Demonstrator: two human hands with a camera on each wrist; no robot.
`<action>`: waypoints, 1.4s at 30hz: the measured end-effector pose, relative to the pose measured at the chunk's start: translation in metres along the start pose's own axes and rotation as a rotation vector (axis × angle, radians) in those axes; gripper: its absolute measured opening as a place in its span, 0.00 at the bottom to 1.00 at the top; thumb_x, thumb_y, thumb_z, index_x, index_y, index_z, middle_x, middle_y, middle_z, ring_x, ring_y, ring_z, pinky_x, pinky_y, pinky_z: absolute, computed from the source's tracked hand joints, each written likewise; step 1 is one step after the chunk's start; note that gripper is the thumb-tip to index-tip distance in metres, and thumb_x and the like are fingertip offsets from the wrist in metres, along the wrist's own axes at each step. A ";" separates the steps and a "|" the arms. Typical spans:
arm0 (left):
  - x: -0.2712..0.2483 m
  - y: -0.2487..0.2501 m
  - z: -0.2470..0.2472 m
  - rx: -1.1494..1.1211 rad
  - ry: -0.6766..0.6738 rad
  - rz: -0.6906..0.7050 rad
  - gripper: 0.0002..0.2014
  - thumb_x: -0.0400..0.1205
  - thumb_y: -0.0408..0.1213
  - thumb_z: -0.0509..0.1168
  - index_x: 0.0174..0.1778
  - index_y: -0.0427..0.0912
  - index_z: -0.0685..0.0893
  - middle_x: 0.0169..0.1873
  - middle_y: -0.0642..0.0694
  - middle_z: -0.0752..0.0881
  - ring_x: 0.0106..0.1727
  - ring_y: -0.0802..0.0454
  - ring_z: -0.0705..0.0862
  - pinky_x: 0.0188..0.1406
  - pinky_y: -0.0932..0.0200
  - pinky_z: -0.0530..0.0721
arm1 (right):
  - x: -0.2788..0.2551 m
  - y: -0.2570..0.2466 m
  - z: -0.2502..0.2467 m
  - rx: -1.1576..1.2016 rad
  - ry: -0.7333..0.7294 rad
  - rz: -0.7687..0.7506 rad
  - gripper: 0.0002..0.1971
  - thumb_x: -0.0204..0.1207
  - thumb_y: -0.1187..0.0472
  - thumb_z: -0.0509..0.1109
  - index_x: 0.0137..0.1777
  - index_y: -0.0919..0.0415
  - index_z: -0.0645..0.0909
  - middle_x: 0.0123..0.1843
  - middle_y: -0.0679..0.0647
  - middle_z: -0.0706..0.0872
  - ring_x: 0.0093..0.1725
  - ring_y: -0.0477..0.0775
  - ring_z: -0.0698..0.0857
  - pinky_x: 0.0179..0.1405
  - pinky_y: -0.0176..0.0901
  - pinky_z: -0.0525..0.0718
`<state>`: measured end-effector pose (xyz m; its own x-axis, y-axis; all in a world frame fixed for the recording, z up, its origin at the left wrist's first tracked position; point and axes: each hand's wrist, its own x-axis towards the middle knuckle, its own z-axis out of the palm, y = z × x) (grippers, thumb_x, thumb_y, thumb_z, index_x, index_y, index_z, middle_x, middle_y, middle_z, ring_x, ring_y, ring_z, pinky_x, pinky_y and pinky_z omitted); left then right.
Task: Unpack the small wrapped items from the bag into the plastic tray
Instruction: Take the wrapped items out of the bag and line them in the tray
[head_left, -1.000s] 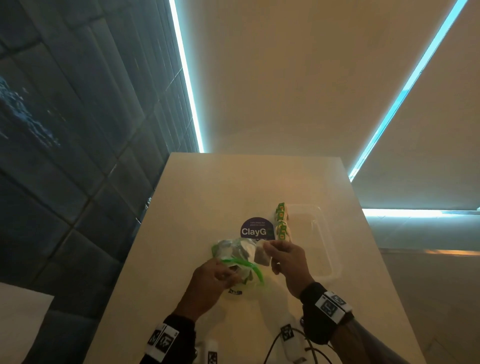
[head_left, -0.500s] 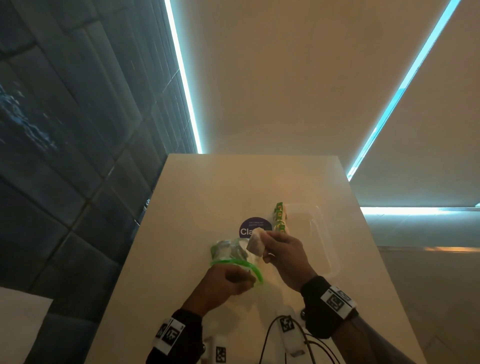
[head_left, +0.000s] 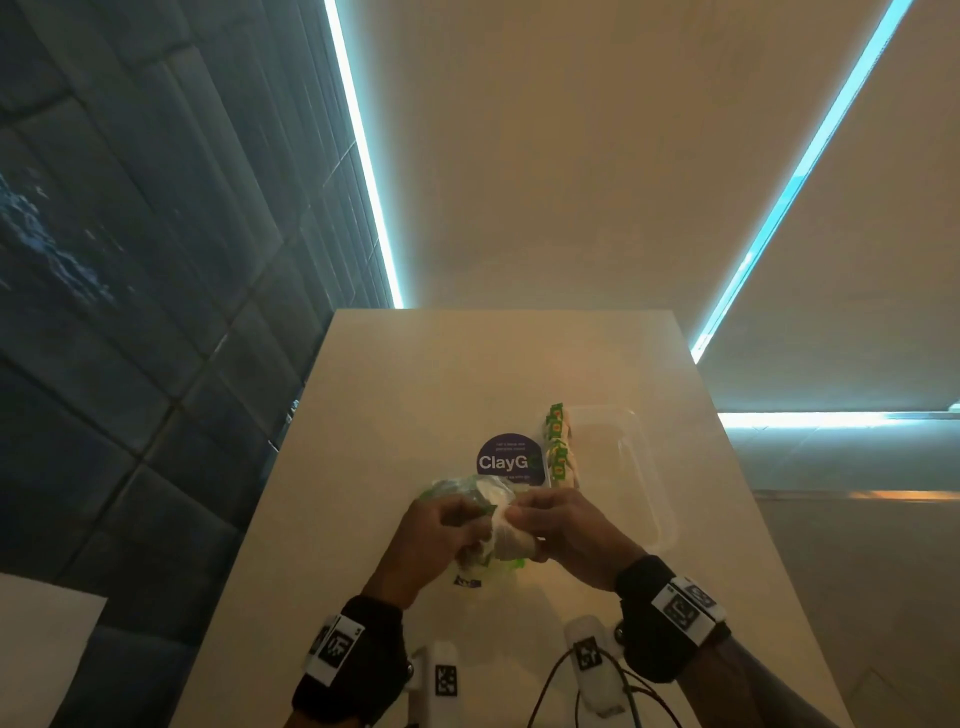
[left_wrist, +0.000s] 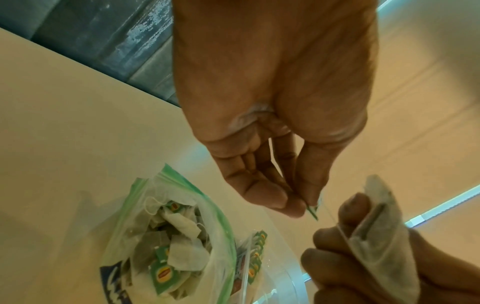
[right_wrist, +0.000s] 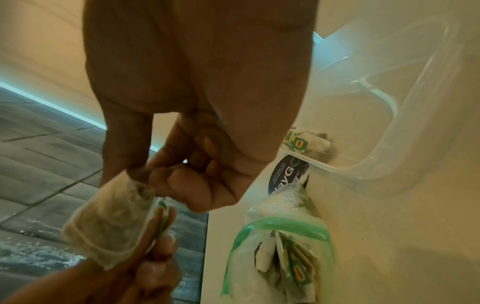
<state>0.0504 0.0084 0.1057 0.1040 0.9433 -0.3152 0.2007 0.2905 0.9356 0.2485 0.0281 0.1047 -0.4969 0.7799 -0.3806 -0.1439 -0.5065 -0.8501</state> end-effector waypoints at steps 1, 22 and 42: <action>0.001 0.001 0.000 -0.005 0.007 0.009 0.06 0.78 0.30 0.73 0.49 0.39 0.91 0.31 0.47 0.90 0.30 0.53 0.85 0.29 0.60 0.82 | -0.001 0.000 0.001 -0.019 0.004 0.009 0.17 0.66 0.55 0.81 0.45 0.68 0.85 0.48 0.65 0.81 0.40 0.58 0.77 0.33 0.43 0.72; 0.004 0.004 0.005 -0.169 0.089 0.019 0.08 0.79 0.36 0.72 0.52 0.43 0.92 0.45 0.43 0.93 0.49 0.43 0.91 0.57 0.41 0.88 | 0.006 -0.004 0.006 -0.227 0.135 -0.084 0.10 0.76 0.62 0.74 0.47 0.73 0.86 0.42 0.60 0.88 0.42 0.56 0.85 0.42 0.48 0.83; 0.006 0.004 0.003 -0.176 0.130 0.040 0.06 0.76 0.33 0.74 0.48 0.40 0.90 0.43 0.42 0.92 0.48 0.42 0.91 0.55 0.40 0.89 | 0.006 -0.008 0.008 -0.134 0.101 -0.025 0.11 0.78 0.66 0.71 0.52 0.78 0.84 0.44 0.61 0.86 0.42 0.56 0.85 0.41 0.45 0.84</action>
<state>0.0544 0.0151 0.1073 -0.0206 0.9641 -0.2648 0.0246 0.2652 0.9639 0.2401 0.0346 0.1122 -0.4055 0.8278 -0.3878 -0.0362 -0.4384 -0.8980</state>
